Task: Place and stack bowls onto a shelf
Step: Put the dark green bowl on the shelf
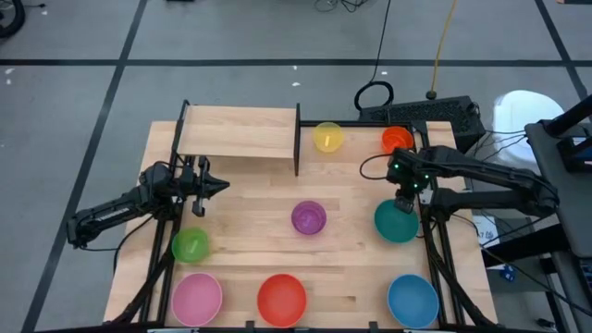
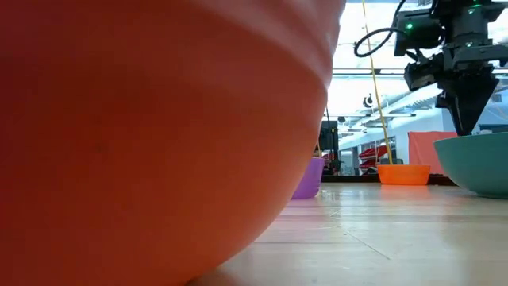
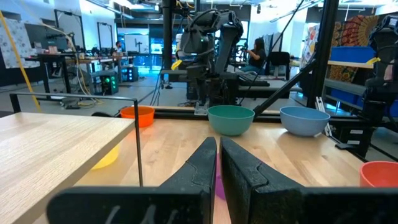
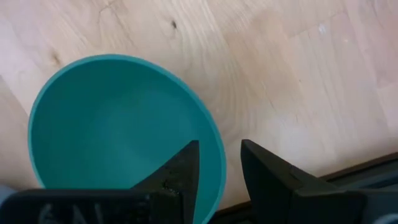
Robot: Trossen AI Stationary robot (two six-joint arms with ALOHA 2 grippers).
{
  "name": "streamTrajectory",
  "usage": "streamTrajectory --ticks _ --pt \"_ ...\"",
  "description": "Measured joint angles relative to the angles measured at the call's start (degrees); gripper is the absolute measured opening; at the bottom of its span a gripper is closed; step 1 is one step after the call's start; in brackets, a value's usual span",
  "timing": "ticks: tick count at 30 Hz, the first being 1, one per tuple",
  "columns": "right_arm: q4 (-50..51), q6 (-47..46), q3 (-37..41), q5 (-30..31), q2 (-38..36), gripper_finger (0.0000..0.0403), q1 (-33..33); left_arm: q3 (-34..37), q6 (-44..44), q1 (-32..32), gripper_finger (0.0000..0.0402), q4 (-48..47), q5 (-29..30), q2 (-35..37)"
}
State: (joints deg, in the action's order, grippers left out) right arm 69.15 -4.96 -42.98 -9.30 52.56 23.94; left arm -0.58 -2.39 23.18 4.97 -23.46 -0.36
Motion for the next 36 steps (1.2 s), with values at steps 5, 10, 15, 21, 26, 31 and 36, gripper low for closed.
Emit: streamTrajectory --ticks 5,10,15,21,26,31,36 --pt "-2.3 0.1 0.7 -0.9 2.2 0.0114 0.0 0.0 -0.2 0.0 0.0026 0.0 0.0 0.0" --pt "-6.0 0.5 3.5 -4.3 3.7 0.0114 0.0 0.0 -1.7 0.0 0.0026 -0.2 0.0 0.0" --pt "-7.7 -0.3 5.0 -4.0 4.5 0.0114 0.0 0.0 -2.6 0.0 0.0026 -0.4 0.0 0.0" --pt "-7.7 -0.3 5.0 -4.0 4.5 0.0114 0.0 0.0 -2.6 0.0 0.0026 -0.4 0.0 0.0" --pt "-7.7 -0.4 5.0 -4.0 5.1 0.0114 0.0 0.0 -2.6 0.0 0.0026 -0.4 0.0 0.0" --pt "-8.0 -0.7 5.0 -4.0 6.9 0.0103 0.0 0.0 -2.6 0.0 0.0026 -0.5 0.0 0.0" --pt "-9.1 -1.9 5.0 -2.5 8.8 0.0062 0.0 0.0 -2.6 0.0 0.0026 -0.5 0.0 0.0"
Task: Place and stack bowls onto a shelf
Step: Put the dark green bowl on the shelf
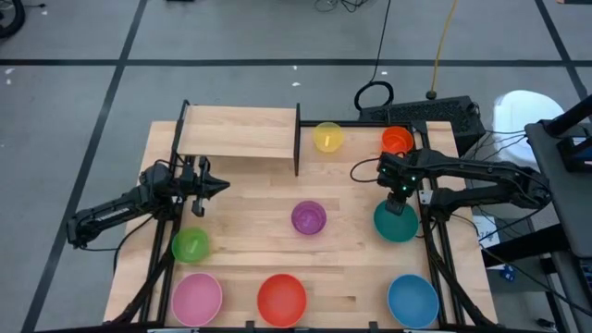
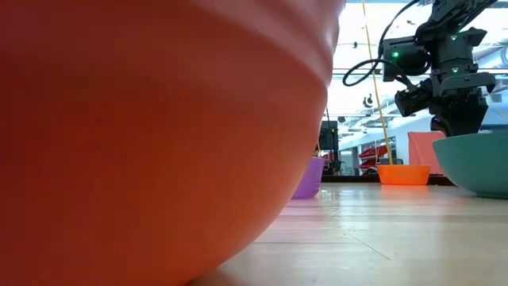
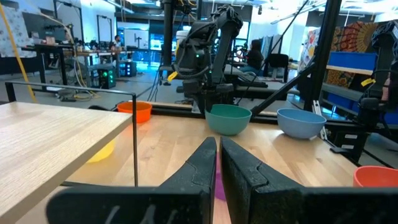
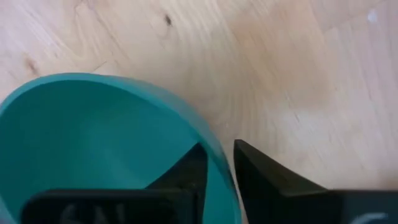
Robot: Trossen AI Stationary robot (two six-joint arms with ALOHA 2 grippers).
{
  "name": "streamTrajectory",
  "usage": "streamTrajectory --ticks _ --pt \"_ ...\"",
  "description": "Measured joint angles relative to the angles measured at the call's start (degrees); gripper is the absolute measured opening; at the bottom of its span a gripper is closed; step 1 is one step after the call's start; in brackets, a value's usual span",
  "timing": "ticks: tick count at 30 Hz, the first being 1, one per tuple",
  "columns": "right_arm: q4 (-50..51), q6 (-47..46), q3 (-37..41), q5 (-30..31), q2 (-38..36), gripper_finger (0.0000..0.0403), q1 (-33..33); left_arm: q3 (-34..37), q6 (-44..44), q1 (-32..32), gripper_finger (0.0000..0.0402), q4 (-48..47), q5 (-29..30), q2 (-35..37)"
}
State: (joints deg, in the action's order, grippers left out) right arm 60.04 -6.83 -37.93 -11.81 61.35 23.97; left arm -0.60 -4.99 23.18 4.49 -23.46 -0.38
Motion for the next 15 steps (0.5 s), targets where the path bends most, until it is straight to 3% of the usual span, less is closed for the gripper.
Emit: streamTrajectory --ticks 5,15 --pt "-0.1 -0.2 0.0 -0.1 1.0 0.0006 0.0 0.0 0.0 0.0 0.0026 0.0 0.0 0.0" --pt "0.0 -0.1 -0.2 0.9 -0.5 0.0001 0.0 0.0 0.0 0.0 0.0026 0.0 0.0 0.0"
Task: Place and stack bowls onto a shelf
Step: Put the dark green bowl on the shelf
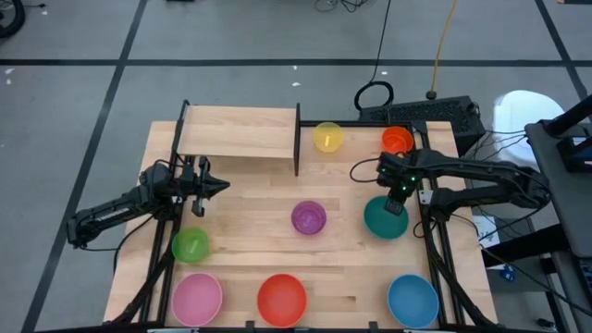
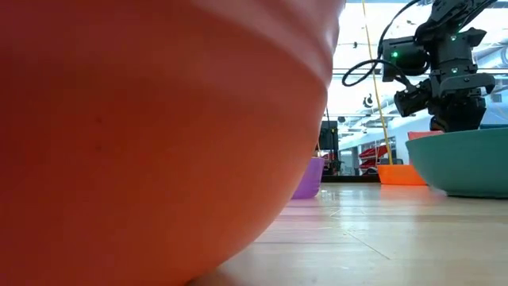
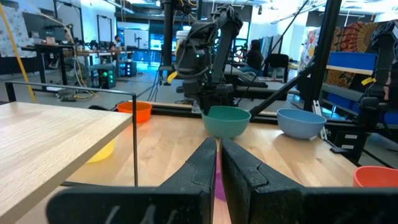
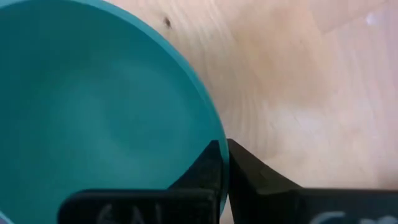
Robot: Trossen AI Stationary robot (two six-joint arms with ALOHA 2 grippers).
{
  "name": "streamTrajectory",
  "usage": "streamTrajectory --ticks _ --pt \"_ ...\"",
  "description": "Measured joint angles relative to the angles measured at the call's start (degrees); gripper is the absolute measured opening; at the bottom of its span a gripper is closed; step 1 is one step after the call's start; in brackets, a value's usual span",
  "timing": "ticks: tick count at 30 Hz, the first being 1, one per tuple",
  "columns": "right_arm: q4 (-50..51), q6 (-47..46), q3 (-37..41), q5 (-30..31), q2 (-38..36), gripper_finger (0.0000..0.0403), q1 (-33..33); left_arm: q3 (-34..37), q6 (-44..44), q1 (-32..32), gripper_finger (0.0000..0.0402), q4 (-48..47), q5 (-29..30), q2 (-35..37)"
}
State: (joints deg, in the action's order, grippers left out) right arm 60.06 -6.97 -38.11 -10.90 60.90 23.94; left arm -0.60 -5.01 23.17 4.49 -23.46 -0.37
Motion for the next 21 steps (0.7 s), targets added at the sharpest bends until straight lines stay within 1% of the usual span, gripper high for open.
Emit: streamTrajectory --ticks 2,6,10,12,14,18,21 --pt "0.1 -0.3 -1.2 1.9 -0.7 0.0001 0.0 0.0 -0.3 0.0 0.0026 0.4 0.0 0.0" --pt "-0.1 0.2 -5.6 2.9 -1.7 0.0001 0.0 0.0 -2.7 0.0 0.0026 3.2 0.0 0.0" --pt "-0.1 0.8 -9.7 6.6 -1.8 0.0001 0.1 0.0 -6.4 0.0 0.0026 6.7 0.0 0.0" --pt "-0.1 0.6 -11.5 8.0 -1.8 0.0001 0.1 0.0 -10.1 0.0 0.0026 7.7 -0.1 0.0" --pt "-0.2 0.4 -13.3 8.1 -1.8 0.0001 0.1 0.0 -14.2 0.0 0.0026 8.0 -0.1 0.0" --pt "-0.5 -0.6 -17.4 8.3 -1.8 0.0 0.1 0.0 -14.9 0.0 0.0026 7.8 -0.1 0.0" --pt "-2.1 -2.3 -20.7 10.8 -1.8 0.0 0.1 0.0 -16.2 0.0 0.0026 7.8 -0.1 0.0"
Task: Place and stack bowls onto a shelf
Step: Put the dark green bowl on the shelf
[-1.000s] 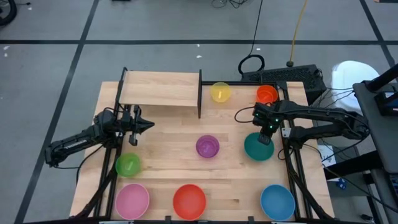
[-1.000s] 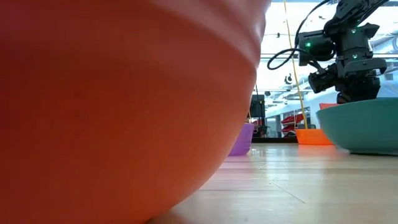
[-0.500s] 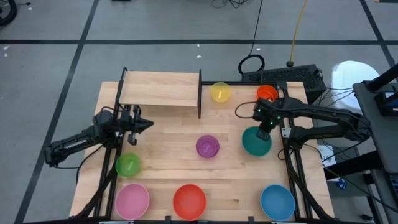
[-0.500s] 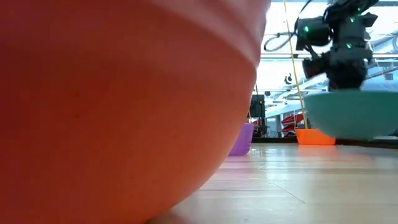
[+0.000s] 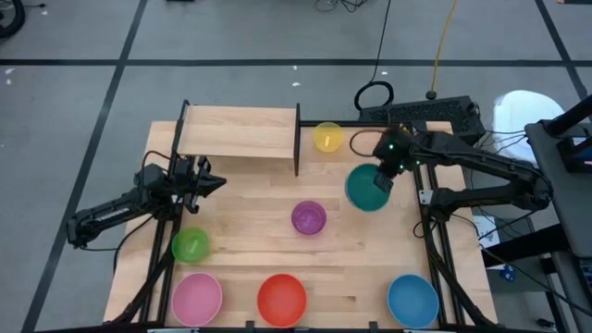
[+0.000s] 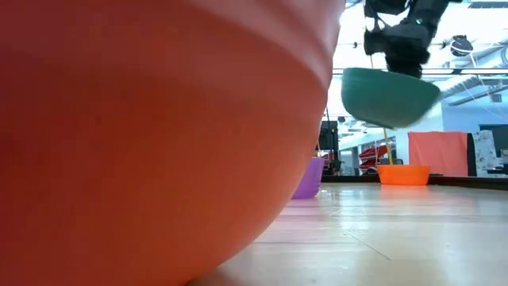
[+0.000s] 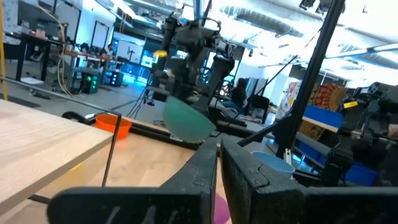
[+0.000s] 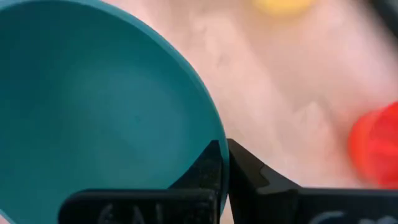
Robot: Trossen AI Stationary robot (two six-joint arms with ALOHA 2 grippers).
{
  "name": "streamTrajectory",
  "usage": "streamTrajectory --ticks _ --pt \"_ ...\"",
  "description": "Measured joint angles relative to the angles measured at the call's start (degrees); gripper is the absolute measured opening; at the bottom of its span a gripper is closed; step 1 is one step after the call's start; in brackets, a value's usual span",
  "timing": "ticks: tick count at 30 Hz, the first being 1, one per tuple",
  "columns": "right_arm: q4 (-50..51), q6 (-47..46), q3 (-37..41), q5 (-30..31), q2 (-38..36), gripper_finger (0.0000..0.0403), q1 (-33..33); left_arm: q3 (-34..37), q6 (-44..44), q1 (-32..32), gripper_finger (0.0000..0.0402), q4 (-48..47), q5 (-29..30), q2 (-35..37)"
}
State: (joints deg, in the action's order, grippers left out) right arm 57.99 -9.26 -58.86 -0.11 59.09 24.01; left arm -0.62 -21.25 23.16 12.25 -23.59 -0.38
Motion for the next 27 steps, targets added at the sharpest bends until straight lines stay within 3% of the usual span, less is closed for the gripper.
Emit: streamTrajectory --ticks 10,19,22,27 --pt "-15.6 6.5 -9.9 1.8 1.7 0.0 0.2 0.0 -1.5 0.0 0.0026 0.0 0.0 0.0" --pt "-20.1 14.9 -21.8 1.5 12.8 0.0 3.6 -3.8 -0.3 0.0 0.0026 -0.7 3.8 0.0" --pt "-20.3 17.8 -26.4 1.5 17.3 0.0 4.3 -7.8 2.1 0.0 0.0026 -6.5 4.3 0.0" --pt "-19.9 20.9 -35.1 0.5 25.3 0.0 4.4 -17.2 6.0 0.0 0.0026 -27.0 8.4 0.0"
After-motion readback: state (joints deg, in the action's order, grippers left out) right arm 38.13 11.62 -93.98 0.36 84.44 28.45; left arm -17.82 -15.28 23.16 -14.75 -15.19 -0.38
